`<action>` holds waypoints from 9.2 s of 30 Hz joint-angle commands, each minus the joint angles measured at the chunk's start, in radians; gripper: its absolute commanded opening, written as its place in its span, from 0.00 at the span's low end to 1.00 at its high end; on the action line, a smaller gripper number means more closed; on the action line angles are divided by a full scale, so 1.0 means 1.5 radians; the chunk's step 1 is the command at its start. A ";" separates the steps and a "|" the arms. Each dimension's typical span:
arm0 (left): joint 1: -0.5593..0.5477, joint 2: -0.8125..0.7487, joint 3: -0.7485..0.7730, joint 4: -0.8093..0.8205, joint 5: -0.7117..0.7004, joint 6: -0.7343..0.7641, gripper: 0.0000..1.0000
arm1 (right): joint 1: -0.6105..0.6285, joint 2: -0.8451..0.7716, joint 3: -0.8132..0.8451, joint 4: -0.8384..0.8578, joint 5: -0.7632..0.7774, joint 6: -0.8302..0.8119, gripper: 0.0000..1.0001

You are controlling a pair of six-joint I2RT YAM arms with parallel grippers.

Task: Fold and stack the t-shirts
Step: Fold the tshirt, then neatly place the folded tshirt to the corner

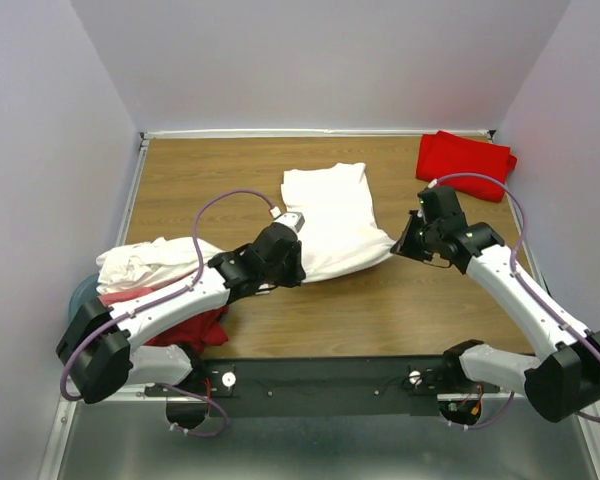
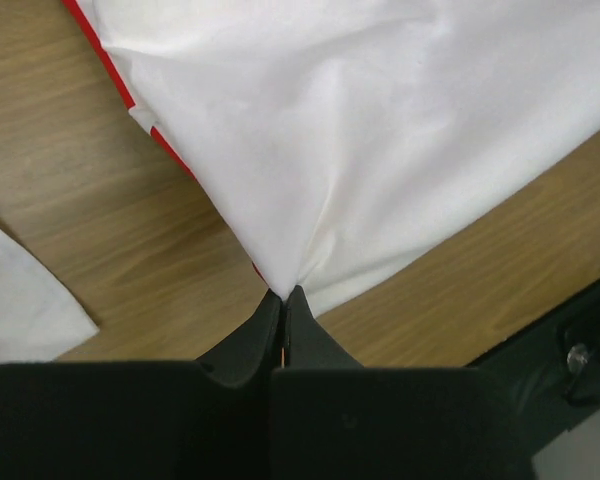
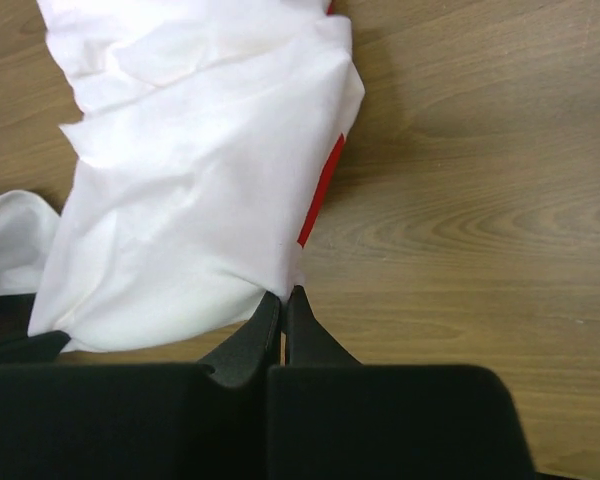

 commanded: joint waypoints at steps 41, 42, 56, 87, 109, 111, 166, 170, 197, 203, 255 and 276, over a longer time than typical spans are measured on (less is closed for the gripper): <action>-0.060 -0.062 0.025 -0.021 0.096 -0.141 0.00 | 0.004 0.062 0.240 -0.126 0.163 0.017 0.01; -0.052 -0.063 0.024 -0.012 0.097 -0.137 0.00 | 0.005 0.072 0.245 -0.121 0.165 0.015 0.01; 0.082 -0.005 0.036 0.045 0.140 -0.036 0.00 | 0.003 0.193 0.340 -0.071 0.194 -0.026 0.01; 0.255 0.299 0.170 0.130 0.178 0.124 0.00 | -0.021 0.499 0.482 -0.010 0.199 -0.051 0.00; 0.319 0.309 0.262 0.139 0.189 0.156 0.98 | -0.075 0.443 0.428 0.050 0.043 -0.098 0.97; 0.314 0.292 0.212 0.152 0.195 0.157 0.98 | -0.076 0.403 0.361 0.064 0.016 -0.099 0.98; 0.194 0.464 0.277 0.104 0.091 0.151 0.69 | -0.170 0.585 0.126 0.394 -0.401 -0.173 0.61; 0.193 0.464 0.284 0.102 0.089 0.149 0.71 | -0.156 0.589 0.136 0.394 -0.394 -0.169 0.42; 0.209 0.231 0.150 0.052 0.107 0.168 0.98 | -0.155 0.675 0.604 0.079 0.061 -0.308 0.00; 0.212 0.205 0.101 0.060 0.107 0.155 0.98 | -0.158 0.774 0.799 0.000 0.128 -0.343 0.01; 0.214 0.214 -0.078 0.143 0.125 0.122 0.98 | -0.445 0.755 1.005 0.078 -0.230 -0.064 0.00; 0.214 0.177 -0.086 0.130 0.120 0.121 0.98 | -0.489 0.750 0.892 0.094 -0.172 -0.159 0.01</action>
